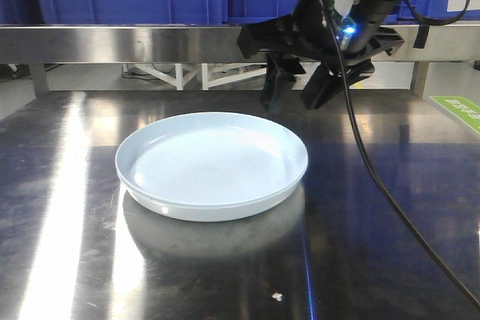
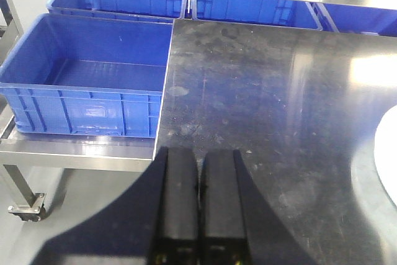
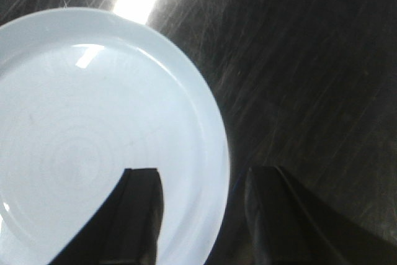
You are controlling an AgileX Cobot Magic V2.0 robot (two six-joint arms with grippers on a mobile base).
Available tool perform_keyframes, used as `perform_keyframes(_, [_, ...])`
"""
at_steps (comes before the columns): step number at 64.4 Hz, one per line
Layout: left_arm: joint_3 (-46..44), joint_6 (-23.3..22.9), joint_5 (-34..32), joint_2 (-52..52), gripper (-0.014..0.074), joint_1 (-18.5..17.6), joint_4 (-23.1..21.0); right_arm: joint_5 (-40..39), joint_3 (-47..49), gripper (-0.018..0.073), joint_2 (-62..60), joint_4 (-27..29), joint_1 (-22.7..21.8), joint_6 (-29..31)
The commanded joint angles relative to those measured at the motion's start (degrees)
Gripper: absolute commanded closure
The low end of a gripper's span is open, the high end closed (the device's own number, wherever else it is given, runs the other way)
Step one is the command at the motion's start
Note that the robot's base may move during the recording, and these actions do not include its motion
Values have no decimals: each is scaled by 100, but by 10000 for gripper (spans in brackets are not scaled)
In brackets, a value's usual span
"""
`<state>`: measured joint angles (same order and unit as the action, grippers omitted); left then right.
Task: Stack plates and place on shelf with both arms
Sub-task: 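Lower the held plate onto the center plate and open the right gripper, then grasp the rim of the stacked plates with the right gripper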
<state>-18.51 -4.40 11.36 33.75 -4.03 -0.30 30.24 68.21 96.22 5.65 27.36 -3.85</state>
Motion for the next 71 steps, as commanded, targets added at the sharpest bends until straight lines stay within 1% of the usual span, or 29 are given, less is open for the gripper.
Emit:
perform_keyframes(1, [-156,-24,-500,1,511,-36,-39,-200,162,146,-260,14,-36,35])
perform_keyframes(22, [-156,-24,-500,1,511,-36,-39,-87,162,146,-13,14,-215,35])
perform_keyframes(55, [-156,-24,-500,1,511,-36,-39,-96,162,151,335,48,-215,35])
perform_keyframes(67, [-156,-24,-500,1,511,-36,-39,-100,162,218,335,76,-215,35])
perform_keyframes(71, [-156,-24,-500,1,511,-36,-39,-108,162,223,335,76,-215,35])
